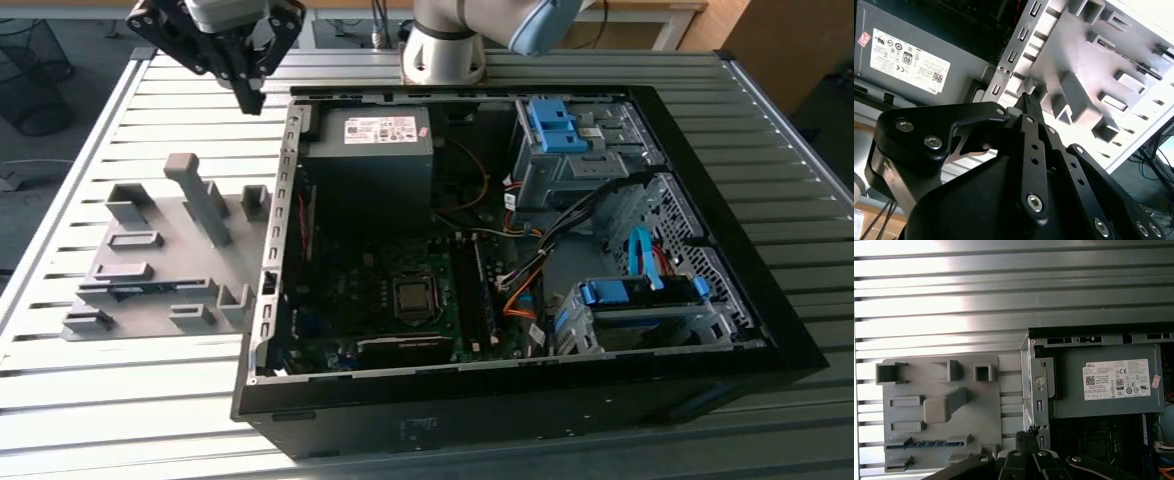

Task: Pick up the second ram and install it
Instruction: 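Reach for the second ram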

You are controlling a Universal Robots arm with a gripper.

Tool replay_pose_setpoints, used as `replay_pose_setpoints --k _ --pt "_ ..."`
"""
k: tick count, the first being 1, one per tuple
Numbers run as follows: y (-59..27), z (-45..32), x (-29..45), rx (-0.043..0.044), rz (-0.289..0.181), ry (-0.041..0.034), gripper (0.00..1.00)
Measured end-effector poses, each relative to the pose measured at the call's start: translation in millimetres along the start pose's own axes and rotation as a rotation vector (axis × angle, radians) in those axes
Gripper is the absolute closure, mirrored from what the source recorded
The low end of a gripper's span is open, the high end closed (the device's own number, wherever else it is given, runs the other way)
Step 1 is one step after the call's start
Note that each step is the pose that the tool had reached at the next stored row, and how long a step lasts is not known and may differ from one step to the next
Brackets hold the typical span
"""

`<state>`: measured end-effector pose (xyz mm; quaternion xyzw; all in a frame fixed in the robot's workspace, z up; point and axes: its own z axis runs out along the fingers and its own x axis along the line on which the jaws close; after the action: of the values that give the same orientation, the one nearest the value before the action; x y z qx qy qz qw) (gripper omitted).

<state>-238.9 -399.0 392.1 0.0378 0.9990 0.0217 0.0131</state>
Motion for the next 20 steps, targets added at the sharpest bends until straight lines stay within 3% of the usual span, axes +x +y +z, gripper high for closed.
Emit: replay_pose_setpoints --k 11,20 --pt "-1.8 -0.6 24.9 0.0000 0.000 0.0000 0.89" --pt "-4.0 -1.4 53.7 0.0000 0.000 0.0000 0.89"
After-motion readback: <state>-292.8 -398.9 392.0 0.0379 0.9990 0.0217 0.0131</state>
